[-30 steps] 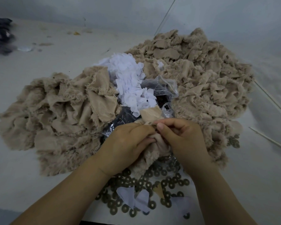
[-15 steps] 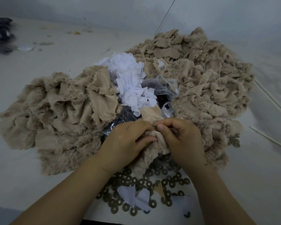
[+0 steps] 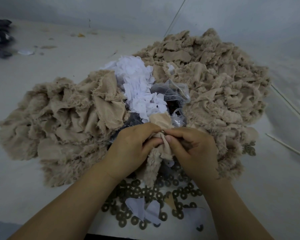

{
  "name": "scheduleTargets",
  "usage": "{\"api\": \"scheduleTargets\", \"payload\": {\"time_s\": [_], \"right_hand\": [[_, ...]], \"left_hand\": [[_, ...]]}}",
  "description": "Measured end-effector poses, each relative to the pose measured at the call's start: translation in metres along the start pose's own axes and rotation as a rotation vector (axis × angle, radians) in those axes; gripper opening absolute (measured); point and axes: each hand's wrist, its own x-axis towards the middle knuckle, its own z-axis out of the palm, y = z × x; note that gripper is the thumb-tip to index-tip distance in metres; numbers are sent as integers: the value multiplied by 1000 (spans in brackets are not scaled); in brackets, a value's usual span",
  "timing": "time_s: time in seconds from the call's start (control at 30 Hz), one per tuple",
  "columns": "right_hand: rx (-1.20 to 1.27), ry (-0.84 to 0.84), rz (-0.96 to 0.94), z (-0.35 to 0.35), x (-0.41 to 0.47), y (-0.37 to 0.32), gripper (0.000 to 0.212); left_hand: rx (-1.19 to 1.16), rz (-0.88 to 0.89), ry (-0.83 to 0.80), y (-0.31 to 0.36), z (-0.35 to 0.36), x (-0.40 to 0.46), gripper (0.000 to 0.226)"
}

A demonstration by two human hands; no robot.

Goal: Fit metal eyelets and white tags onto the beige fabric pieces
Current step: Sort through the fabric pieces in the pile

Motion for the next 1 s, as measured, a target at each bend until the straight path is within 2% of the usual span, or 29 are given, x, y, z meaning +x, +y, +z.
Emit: {"api": "scheduleTargets", "payload": {"time_s": [0.3,0.5,0.77,0.87,0.93,1.0], "right_hand": [[198,-23,185,6,-1,2,10],[349,-98,236,5,6,-1,16],[398,-114,240,5,7,3,19],[414,-130,234,5,8,5,15],[372,-131,203,5,9,6,11],[293,-126,158,5,9,7,7]], "left_hand": [[20,-43,-153,0,-4,7,38],[134,43,-238,-5,-6,9,36],[175,176,-188,-6,-6,10,32],[215,200,-154,-7,-4,9,24],[242,233,-135,-9,-2,9,12],[268,265,-118,-11,0,9,14]]}}
